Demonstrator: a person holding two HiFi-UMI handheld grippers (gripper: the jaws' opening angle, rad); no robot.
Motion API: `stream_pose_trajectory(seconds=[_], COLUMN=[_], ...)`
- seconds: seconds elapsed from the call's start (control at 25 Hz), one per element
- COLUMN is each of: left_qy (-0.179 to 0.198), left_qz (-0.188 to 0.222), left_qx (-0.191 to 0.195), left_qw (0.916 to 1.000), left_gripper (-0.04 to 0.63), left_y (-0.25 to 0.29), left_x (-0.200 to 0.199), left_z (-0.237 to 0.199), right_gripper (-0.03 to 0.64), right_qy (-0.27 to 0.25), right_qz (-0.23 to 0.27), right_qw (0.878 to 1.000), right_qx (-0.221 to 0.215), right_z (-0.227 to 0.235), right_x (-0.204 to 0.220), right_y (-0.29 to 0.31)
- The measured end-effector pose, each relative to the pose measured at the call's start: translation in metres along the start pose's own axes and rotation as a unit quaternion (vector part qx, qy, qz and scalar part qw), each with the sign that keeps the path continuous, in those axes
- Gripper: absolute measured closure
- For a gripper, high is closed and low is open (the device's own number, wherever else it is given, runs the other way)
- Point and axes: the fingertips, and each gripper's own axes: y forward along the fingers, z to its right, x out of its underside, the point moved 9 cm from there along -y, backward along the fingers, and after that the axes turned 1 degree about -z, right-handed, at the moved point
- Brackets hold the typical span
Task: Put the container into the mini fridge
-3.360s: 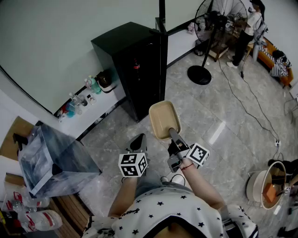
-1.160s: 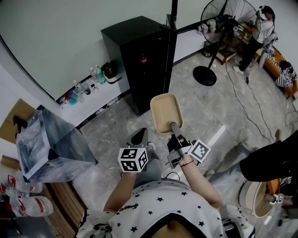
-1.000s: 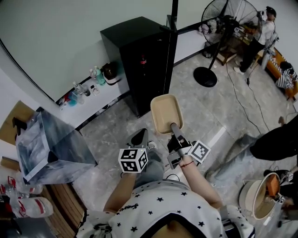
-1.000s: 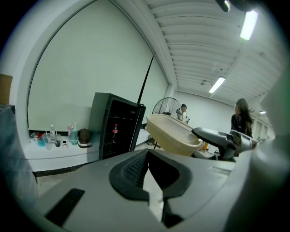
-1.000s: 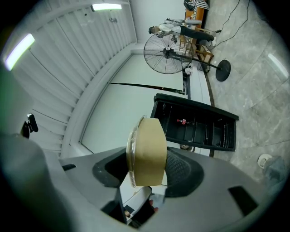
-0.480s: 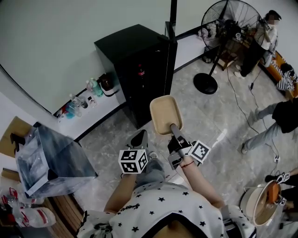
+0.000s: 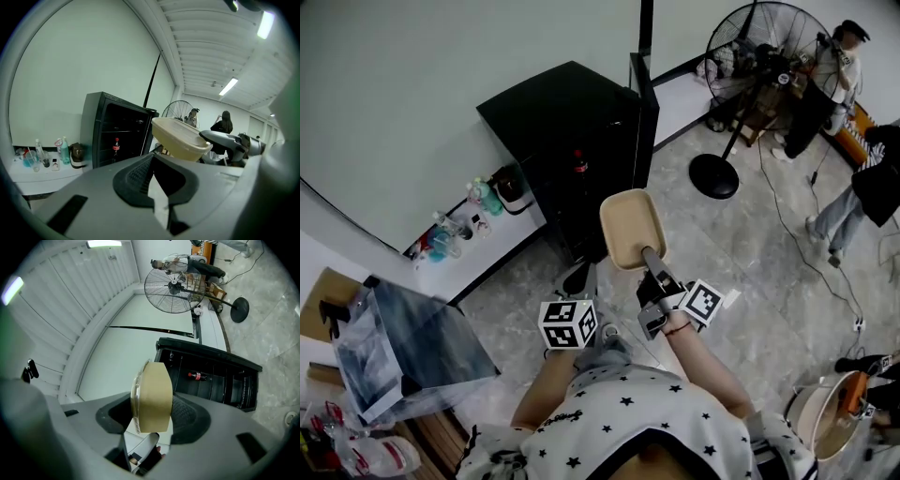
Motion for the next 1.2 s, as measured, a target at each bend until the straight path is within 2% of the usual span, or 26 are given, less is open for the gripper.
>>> stream_pose_trajectory(seconds=[0.6, 0.96, 1.2], left_qy=[-0.006, -0.014, -0.024], left_qz=[0.005, 0.008, 0.010], left_qx=[-0.024, -0.045, -0.069], left_qw=[0.9997, 0.9988, 0.9973], left_gripper=[0.583, 0.583, 0.583], left_y=[0.070, 0.079, 0.079], left_x=[-0.038, -0.045, -0.046], left_z=[-0.059, -0.081, -0.092], right_gripper=[0.408, 0.408, 0.408], right_qy=[0.017, 0.033, 0.039], right_qz=[-0.018, -0.031, -0.058], right_qw=[1.000, 0.999, 0.998], right_qx=[0.006, 0.010, 0.004], right_z=[0.035, 0.052, 0.057], right_x=[-0.039, -0.045, -0.043], right_y=[0.106, 0.151, 0.179])
